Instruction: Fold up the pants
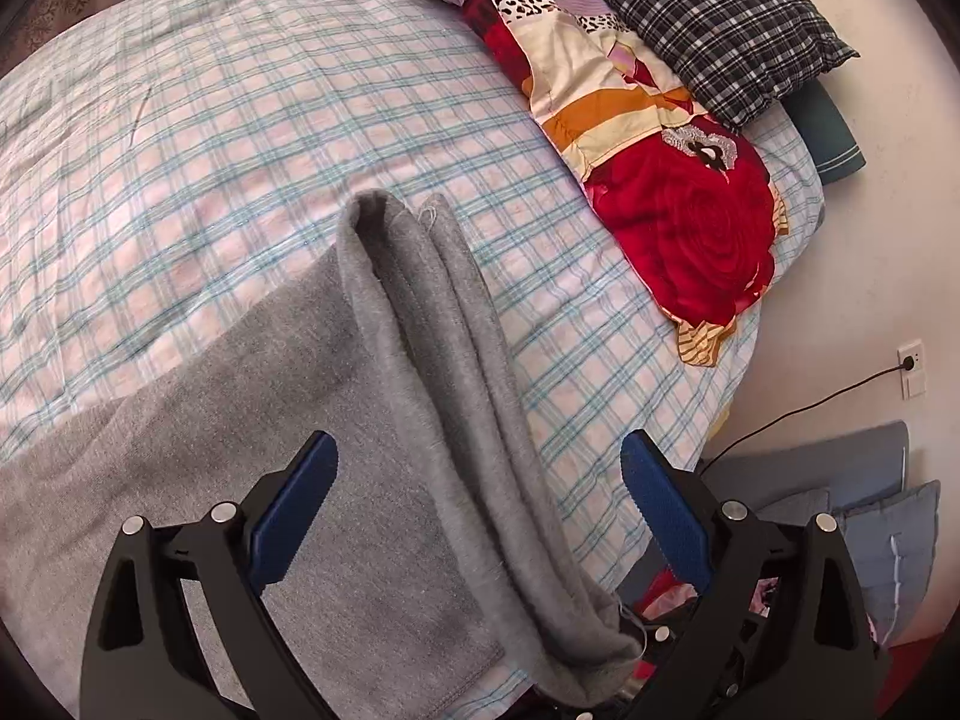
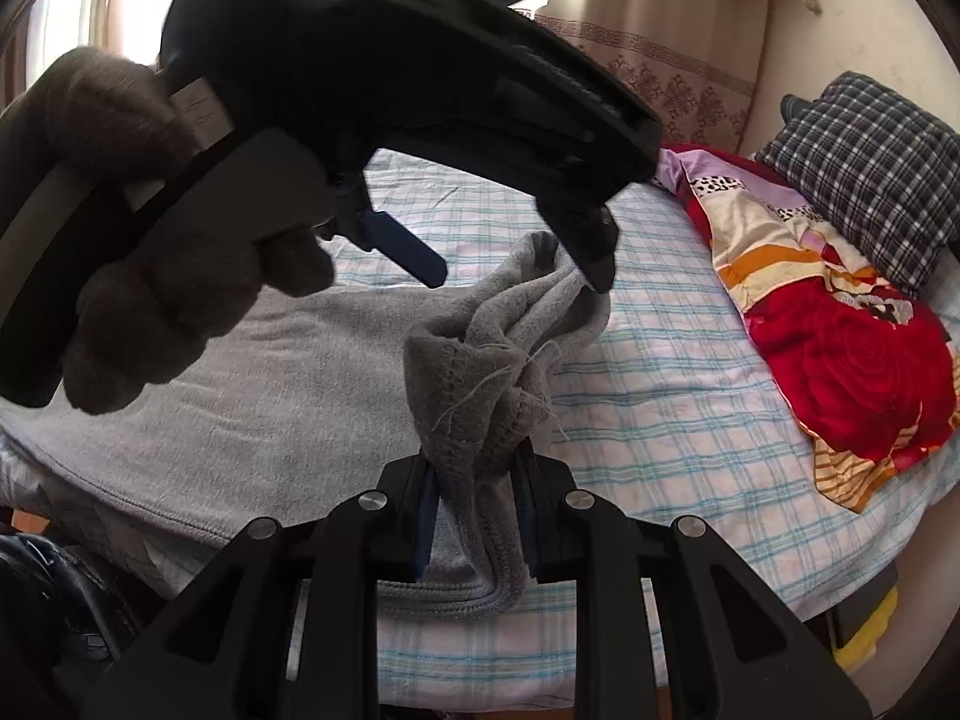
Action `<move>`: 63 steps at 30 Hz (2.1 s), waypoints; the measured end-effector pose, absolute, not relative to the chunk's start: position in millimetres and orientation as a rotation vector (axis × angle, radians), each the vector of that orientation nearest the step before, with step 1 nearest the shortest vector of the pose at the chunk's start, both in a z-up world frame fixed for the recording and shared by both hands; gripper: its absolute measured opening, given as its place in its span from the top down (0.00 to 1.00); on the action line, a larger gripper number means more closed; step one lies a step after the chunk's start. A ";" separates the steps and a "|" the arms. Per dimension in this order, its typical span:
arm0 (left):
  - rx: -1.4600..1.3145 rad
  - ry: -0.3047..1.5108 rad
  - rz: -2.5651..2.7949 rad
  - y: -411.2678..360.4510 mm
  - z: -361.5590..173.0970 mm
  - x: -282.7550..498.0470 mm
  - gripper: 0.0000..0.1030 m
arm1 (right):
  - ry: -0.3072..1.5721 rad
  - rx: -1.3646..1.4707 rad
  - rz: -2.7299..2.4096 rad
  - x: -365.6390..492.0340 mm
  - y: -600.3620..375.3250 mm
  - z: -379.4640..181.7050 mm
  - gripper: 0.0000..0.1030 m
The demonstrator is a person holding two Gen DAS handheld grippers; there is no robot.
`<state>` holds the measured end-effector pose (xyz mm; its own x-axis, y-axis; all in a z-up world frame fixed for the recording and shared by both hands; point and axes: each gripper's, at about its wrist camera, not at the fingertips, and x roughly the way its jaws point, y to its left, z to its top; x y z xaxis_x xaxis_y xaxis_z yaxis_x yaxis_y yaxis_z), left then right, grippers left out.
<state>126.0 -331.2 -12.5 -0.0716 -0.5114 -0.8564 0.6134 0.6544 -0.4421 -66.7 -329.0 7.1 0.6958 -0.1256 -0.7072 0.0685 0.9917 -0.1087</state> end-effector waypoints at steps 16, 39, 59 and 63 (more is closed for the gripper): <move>0.258 1.390 -0.874 -327.3 -32.9 126.3 0.81 | 0.770 -0.142 -0.061 -72.4 -306.5 10.2 0.79; -0.222 1.270 -0.740 -89.4 -14.6 132.4 0.82 | 0.837 0.144 0.410 -49.6 -236.4 48.2 0.67; -0.235 1.259 -0.638 -14.7 -83.3 98.7 0.77 | 1.122 0.321 0.335 -23.1 -246.9 -34.7 0.64; -0.185 1.242 -0.641 -18.2 -80.6 98.5 0.77 | 1.182 0.391 0.356 -20.8 -249.3 -53.8 0.64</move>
<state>98.5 -18.2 -80.6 0.1744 -0.5456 -0.8197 0.3517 0.8120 -0.4657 -20.8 -249.3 -53.8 0.3388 0.4648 -0.8180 -0.0640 0.8788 0.4729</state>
